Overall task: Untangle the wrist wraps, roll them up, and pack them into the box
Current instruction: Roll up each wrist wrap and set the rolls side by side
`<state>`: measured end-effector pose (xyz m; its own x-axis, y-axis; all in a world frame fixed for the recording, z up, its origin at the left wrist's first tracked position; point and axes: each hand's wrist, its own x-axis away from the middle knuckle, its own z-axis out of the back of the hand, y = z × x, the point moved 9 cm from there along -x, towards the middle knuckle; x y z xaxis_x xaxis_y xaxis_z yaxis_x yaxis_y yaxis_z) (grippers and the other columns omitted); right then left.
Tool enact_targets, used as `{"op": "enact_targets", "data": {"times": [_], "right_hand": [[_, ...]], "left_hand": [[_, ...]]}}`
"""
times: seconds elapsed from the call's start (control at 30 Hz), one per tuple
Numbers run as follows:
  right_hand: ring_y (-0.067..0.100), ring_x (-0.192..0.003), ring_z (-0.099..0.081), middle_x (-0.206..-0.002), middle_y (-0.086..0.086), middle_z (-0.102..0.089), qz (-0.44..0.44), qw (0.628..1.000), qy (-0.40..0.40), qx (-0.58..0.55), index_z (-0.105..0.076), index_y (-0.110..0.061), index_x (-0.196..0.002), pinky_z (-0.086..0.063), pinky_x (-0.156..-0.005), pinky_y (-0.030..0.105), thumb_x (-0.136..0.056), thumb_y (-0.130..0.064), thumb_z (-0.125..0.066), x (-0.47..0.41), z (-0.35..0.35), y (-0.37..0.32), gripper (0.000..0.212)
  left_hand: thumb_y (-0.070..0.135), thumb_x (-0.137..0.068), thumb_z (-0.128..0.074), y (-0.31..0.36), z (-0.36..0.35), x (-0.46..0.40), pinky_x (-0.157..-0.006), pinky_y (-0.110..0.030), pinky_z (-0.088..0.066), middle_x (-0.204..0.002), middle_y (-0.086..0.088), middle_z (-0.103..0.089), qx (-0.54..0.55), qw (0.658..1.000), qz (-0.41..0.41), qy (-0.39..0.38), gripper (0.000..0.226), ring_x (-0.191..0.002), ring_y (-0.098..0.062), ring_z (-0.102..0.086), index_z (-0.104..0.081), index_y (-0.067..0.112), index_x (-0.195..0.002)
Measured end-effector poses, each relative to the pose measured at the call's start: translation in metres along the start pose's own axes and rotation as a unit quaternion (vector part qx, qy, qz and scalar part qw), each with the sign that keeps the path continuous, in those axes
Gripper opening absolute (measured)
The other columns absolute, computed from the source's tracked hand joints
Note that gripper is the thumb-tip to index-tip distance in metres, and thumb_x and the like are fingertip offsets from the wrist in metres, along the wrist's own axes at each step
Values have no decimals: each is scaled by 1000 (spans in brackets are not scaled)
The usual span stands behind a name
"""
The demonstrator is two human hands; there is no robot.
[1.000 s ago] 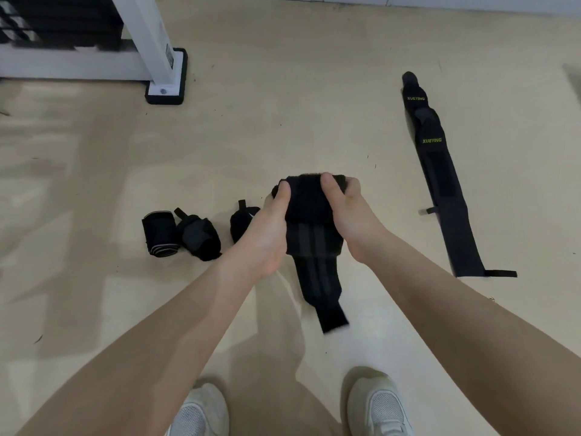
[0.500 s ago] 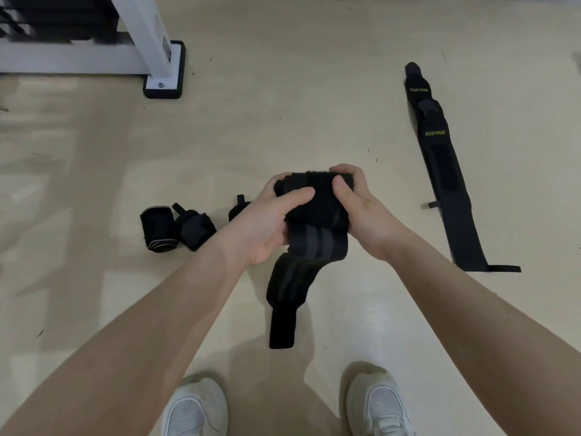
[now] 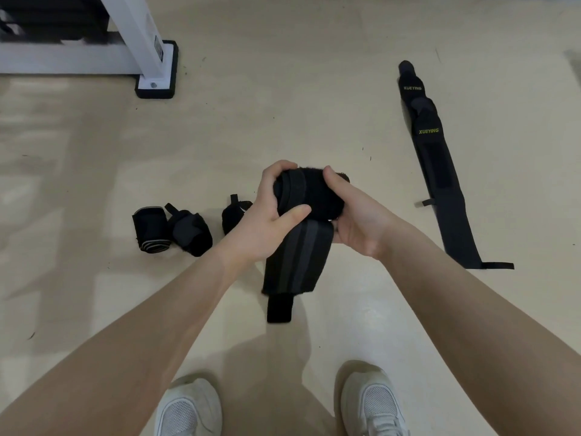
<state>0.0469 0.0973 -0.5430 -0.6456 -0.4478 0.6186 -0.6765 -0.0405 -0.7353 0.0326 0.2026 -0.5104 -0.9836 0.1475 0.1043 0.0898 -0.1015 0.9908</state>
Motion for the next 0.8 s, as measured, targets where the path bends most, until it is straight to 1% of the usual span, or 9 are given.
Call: {"op": "enact_targets", "data": {"times": [0.1, 0.2, 0.3, 0.37, 0.47, 0.57, 0.67, 0.77, 0.8], "right_hand": [[22, -107, -65, -118, 4, -67, 34, 999, 21, -36, -55, -20, -126, -55, -87, 40, -95, -38, -50, -1, 3, -6, 36], [22, -107, -65, -121, 7, -64, 75, 993, 49, -73, -48, -16, -130, -56, -82, 37, -93, -26, -57, -3, 10, -14, 39], [19, -103, -65, -119, 4, -62, 120, 991, 45, -47, -45, -15, -127, -56, -76, 33, -92, -15, -58, -2, 11, -20, 38], [18, -102, -64, -116, 3, -60, 143, 989, 33, -19, -45, -19, -123, -55, -79, 33, -88, -13, -63, -1, 9, -18, 40], [16, -102, -58, -112, 4, -55, 191, 978, 15, 81, -46, -26, -118, -52, -84, 30, -81, -13, -66, 1, 2, -22, 45], [2, -94, -57, -103, -5, -55, 229, 961, 19, 155, -42, -20, -123, -50, -82, 21, -87, -1, -63, 6, -4, -31, 45], [5, -105, -57, -115, -13, -53, 240, 951, 27, 193, -37, -26, -131, -51, -92, 27, -90, -9, -62, 6, -9, -33, 51], [3, -108, -56, -127, -10, -49, 155, 973, 59, 158, -22, -33, -143, -48, -91, 24, -95, -35, -51, -2, 2, -12, 57], [4, -106, -58, -125, -8, -51, 137, 975, 69, 159, -26, -33, -141, -48, -89, 24, -96, -39, -48, -2, 6, -3, 51]], "left_hand": [[8, -93, -55, -5, 0, -4, -95, -25, -47, -126, 1, -48, -8, 1000, 27, -6, 56, -113, -8, -54, -22, 41, -124], [28, -86, -67, -32, 4, -3, -98, -34, -47, -119, 7, -59, 102, 982, 157, 20, 74, -110, -10, -60, -17, 38, -139], [55, -76, -66, -42, -2, 0, -100, -42, -46, -122, 4, -64, 139, 966, 218, -17, 64, -112, -15, -61, -45, 30, -131], [63, -76, -61, -43, -8, 1, -95, -43, -50, -120, 3, -67, 180, 952, 246, -37, 66, -109, -16, -64, -51, 27, -130], [58, -78, -59, -45, -11, 1, -88, -42, -54, -115, 1, -69, 226, 937, 265, -36, 60, -104, -19, -67, -54, 25, -128], [49, -80, -60, -51, -9, 4, -91, -46, -52, -120, -3, -67, 268, 922, 279, -30, 56, -108, -23, -65, -55, 22, -130], [47, -78, -61, -55, -8, 5, -88, -45, -54, -118, -5, -67, 314, 906, 285, 0, 56, -107, -24, -65, -56, 20, -128], [48, -85, -58, -64, -3, 6, -86, -43, -53, -111, -6, -71, 393, 865, 304, 71, 43, -101, -24, -68, -63, 18, -116], [49, -86, -58, -67, 3, 5, -86, -43, -53, -112, -7, -70, 412, 853, 305, 98, 44, -101, -25, -68, -62, 18, -116]]}}
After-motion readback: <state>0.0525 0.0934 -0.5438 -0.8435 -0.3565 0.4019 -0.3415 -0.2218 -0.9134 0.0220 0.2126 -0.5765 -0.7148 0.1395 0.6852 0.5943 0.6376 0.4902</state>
